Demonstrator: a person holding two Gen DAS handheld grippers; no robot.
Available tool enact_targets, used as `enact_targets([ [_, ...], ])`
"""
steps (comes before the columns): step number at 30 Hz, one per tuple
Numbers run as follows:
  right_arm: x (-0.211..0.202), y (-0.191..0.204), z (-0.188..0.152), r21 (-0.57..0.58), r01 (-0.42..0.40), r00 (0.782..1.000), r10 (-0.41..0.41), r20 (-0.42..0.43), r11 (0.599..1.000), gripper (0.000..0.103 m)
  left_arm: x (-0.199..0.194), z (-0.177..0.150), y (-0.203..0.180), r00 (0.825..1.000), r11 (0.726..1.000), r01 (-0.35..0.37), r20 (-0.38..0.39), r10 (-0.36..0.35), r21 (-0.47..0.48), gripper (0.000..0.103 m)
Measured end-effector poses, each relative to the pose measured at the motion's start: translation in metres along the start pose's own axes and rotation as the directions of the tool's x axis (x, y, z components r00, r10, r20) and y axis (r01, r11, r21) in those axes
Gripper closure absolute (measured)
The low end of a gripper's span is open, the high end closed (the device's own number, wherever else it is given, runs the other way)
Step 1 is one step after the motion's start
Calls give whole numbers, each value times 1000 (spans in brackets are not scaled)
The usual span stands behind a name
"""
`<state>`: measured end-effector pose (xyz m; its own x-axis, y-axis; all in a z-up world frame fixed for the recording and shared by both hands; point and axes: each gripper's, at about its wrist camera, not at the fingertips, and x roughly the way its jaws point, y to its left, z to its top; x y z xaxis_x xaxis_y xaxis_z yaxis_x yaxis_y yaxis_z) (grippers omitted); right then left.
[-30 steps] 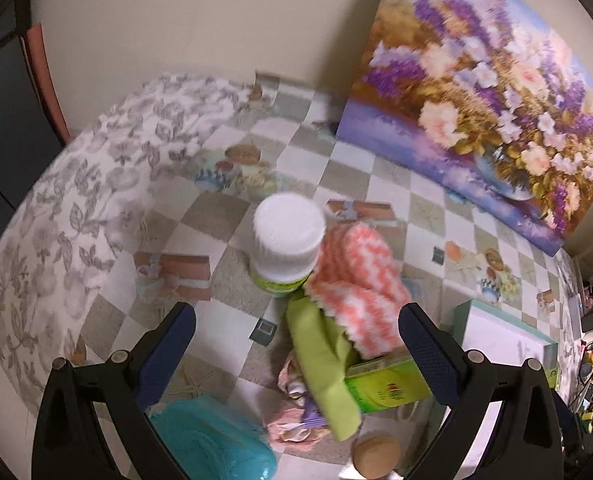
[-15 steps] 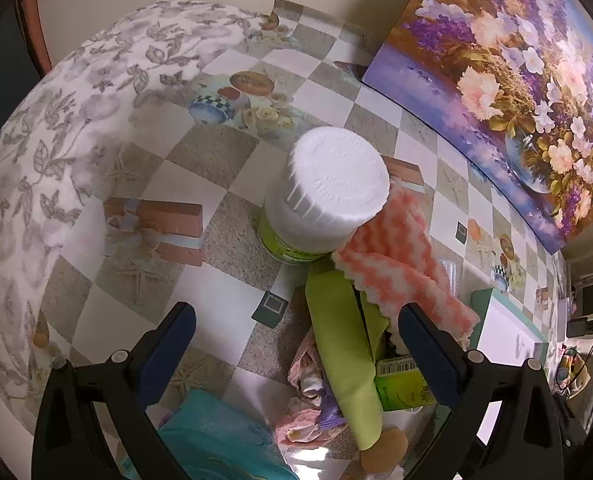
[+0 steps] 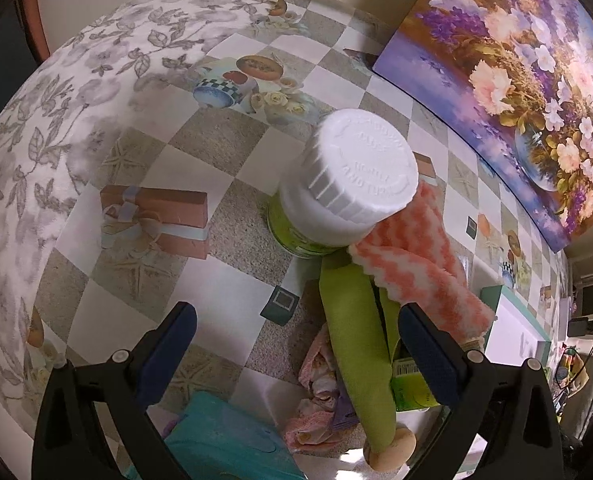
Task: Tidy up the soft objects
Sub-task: 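Move both tools back to the pile toward the green cloth and tissue box, then grasp the green cloth with the left tool while the right tool grasps a green tissue box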
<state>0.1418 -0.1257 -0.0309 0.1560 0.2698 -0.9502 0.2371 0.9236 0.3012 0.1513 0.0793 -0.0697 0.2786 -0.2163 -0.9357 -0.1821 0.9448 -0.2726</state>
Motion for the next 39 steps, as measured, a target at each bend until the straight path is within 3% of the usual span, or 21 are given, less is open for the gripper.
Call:
enact_targets([
  [5,1,-5,2,82,11,1000,-10,-12,997,21,6,0,2,1000,1000,20,-20,-20,-7,2],
  [9,5,-9,-1,154,-50,998,54,-20,987,28,8,-1,2,998,999,46,-31,-46,-8,9],
  [15,9,-6,-2,189,-85,996,89,-12,978,47,11,-2,4,994,995,92,-49,-93,-23,12],
  [17,9,-5,-2,188,-84,996,87,-5,979,51,13,-2,4,993,994,106,-55,-107,-27,16],
  [22,7,-9,0,188,-95,995,97,-1,978,52,20,-4,-2,985,988,149,-80,-150,-29,29],
  [25,4,-13,-1,182,-98,995,100,3,978,61,23,-5,-6,981,985,172,-87,-174,-30,38],
  [30,1,-16,-1,177,-102,995,103,4,979,63,31,-7,-14,968,973,226,-102,-228,-39,59],
  [37,7,-12,4,174,-94,995,95,-2,980,61,29,-6,-11,972,975,218,-77,-221,-46,81],
  [39,10,-9,6,172,-80,997,83,-8,982,53,28,-6,-9,972,974,222,-70,-225,-50,82],
])
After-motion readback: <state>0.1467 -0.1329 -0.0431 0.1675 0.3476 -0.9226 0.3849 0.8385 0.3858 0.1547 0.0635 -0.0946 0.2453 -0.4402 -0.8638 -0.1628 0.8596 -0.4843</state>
